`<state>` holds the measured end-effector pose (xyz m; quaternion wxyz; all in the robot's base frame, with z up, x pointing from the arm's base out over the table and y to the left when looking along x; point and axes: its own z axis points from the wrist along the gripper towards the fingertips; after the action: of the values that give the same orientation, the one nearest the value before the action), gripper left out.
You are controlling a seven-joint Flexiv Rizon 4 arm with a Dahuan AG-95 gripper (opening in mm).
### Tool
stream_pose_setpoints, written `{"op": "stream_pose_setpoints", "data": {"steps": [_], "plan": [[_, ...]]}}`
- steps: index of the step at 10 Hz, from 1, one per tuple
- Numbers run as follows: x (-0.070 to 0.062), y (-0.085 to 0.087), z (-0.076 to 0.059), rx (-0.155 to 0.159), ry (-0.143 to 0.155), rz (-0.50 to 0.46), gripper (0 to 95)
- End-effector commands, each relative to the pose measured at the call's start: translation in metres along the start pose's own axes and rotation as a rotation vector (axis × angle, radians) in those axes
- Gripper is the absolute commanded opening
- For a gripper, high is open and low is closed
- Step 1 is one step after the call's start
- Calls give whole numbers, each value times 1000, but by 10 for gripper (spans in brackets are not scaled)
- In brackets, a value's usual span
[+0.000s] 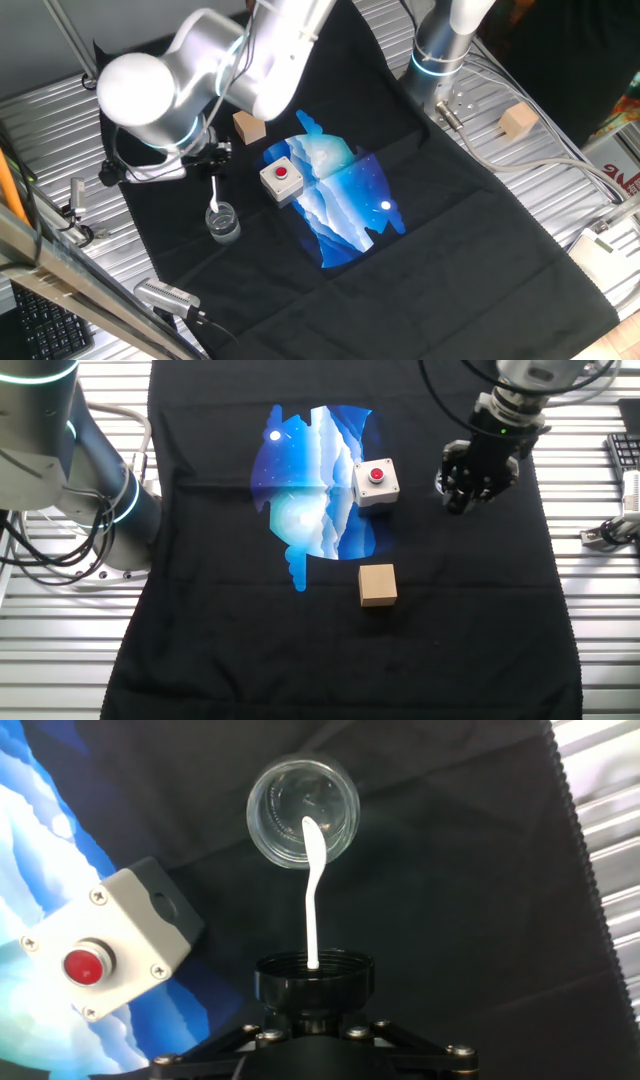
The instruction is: Screw the lid onto the jar
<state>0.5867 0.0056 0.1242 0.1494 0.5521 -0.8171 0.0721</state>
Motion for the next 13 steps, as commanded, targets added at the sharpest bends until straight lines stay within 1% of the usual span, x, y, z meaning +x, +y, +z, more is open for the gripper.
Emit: {"op": "stream_pose_setpoints", "data": {"steps": [1, 3, 7, 9, 11, 13], "plan": [[-3, 1, -2, -17, 31, 33, 0], [-5, 3, -2, -24, 44, 49, 0], [-7, 7, -5, -39, 56, 76, 0], [-8, 12, -7, -33, 71, 82, 0], [-9, 15, -9, -18, 98, 77, 0], [-10, 18, -10, -7, 115, 84, 0]]}}
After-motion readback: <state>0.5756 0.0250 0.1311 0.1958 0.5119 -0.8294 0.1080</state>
